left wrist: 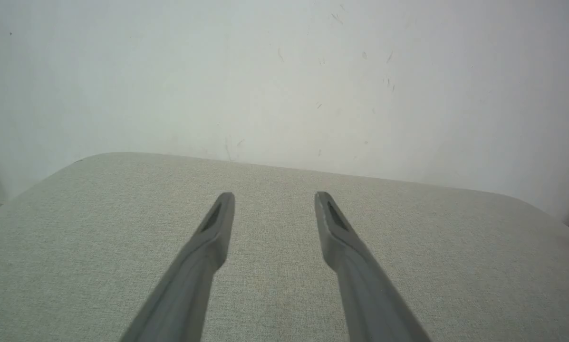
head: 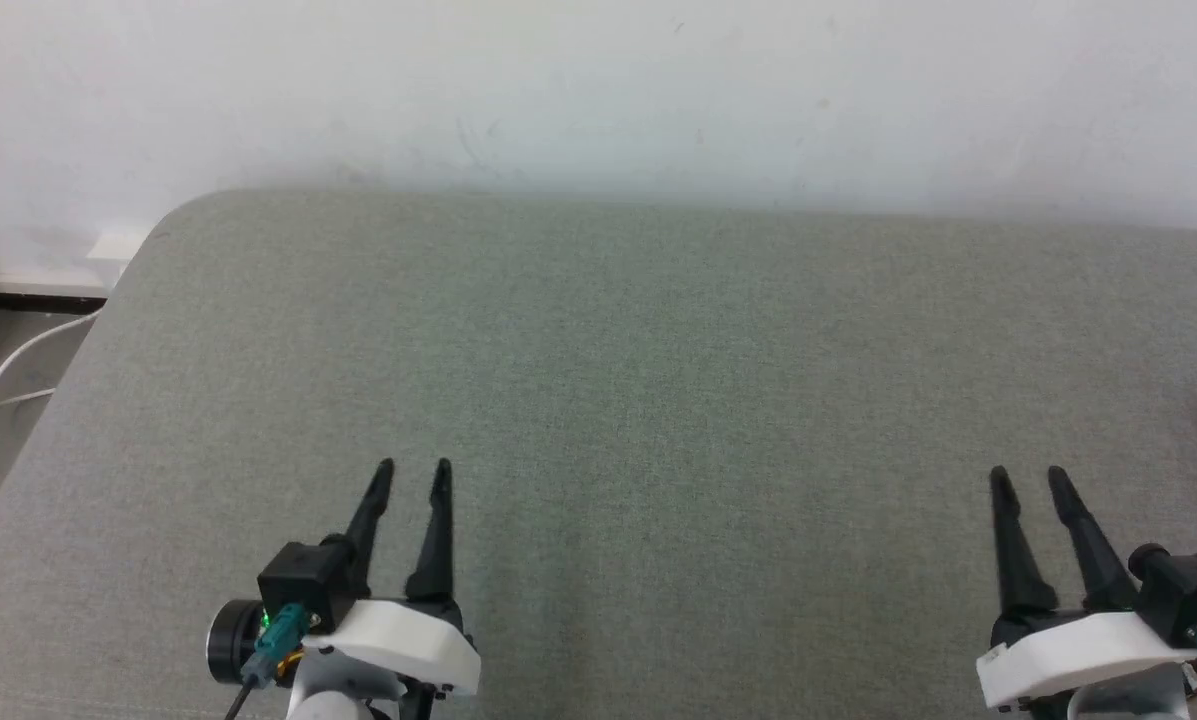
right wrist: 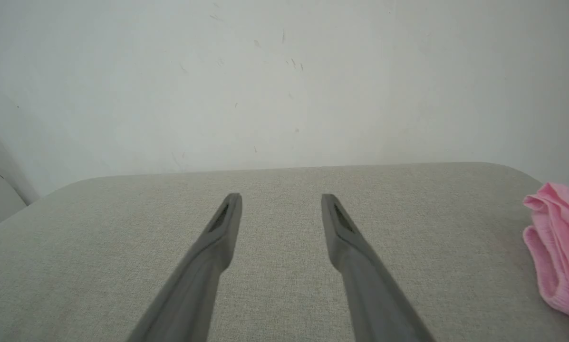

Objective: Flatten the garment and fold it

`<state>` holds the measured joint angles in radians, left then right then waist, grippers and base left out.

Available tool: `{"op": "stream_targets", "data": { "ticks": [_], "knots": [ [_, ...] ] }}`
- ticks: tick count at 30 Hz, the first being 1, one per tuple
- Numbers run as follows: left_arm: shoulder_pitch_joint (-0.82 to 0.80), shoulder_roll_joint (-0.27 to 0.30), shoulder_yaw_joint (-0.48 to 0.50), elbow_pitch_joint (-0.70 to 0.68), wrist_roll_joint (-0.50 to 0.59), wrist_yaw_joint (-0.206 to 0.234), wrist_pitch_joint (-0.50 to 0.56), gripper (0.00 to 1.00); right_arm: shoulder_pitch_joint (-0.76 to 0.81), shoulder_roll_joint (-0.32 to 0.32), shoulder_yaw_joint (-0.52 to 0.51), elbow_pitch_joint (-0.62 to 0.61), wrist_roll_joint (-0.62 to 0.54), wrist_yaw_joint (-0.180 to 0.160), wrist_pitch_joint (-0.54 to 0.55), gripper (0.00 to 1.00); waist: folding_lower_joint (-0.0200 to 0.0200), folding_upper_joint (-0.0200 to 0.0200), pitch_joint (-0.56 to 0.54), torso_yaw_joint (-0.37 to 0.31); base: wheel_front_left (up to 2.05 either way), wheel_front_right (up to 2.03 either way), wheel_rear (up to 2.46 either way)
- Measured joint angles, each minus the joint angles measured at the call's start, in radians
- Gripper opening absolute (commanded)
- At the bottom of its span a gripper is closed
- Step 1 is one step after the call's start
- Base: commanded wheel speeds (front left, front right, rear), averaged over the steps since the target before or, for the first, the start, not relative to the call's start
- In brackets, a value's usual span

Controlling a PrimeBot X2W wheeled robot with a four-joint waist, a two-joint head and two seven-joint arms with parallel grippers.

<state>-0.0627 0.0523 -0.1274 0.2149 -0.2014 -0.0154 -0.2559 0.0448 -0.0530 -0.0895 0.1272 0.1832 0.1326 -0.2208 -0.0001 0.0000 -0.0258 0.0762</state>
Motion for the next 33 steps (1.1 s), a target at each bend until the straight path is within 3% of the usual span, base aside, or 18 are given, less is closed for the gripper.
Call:
{"op": "stream_targets", "data": {
  "ticks": [33],
  "knots": [
    [0.0,0.0,0.013,-0.023,0.02,0.0,0.035,0.0,-0.001,-0.001,0.009,-0.012,-0.017,0.0,0.027,0.0,0.0001,0.0,0.003,-0.012,0.0,0.0,0.0]
  ]
}}
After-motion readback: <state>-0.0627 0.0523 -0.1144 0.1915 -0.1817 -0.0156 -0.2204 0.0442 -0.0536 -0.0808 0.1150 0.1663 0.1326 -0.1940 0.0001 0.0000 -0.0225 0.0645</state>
